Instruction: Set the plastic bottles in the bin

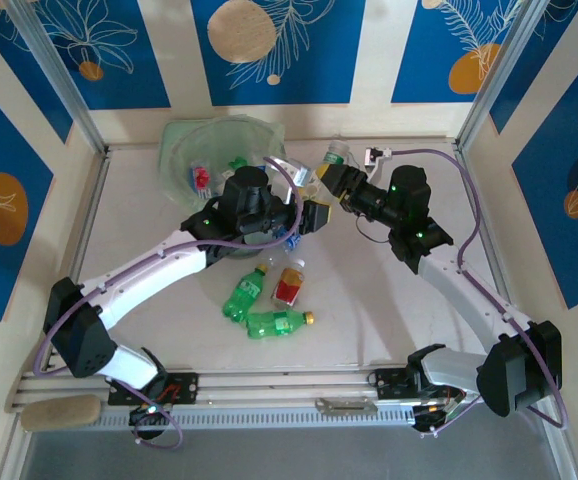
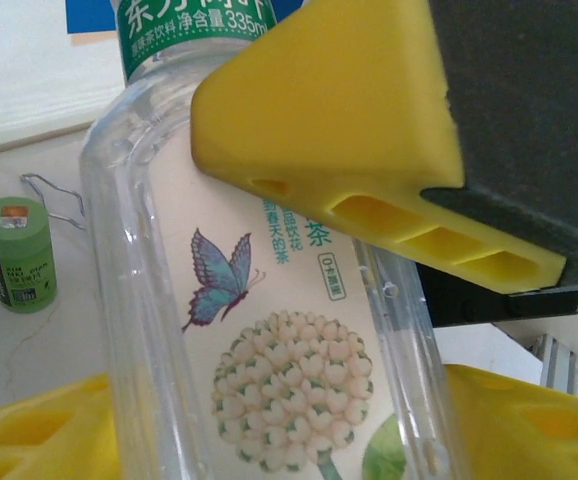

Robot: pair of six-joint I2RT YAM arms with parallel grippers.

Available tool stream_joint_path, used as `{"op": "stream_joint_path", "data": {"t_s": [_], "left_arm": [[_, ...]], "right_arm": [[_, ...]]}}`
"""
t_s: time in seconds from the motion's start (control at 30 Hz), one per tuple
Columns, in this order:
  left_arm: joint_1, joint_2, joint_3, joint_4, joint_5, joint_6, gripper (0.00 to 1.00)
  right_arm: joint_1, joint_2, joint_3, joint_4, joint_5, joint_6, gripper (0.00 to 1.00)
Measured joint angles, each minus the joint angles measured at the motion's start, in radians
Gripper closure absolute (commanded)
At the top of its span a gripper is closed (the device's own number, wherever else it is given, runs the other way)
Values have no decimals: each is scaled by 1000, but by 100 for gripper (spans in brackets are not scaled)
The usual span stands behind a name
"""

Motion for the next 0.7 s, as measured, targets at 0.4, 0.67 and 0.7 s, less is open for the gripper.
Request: {"op": "stream_joint_path", "data": {"t_s": [0.4,0.67,0.7], "left_arm": [[0,0,0,16,-1,1,41],[1,-2,-2,37,-2,1,41],[1,-2,-3,37,-2,1,41]], "right_arm": [[4,-8,-2,-2,22,-4,26],[-29,-69,-2,-33,23,-13,24],[-36,-78,-5,-35,23,-16,24]]}}
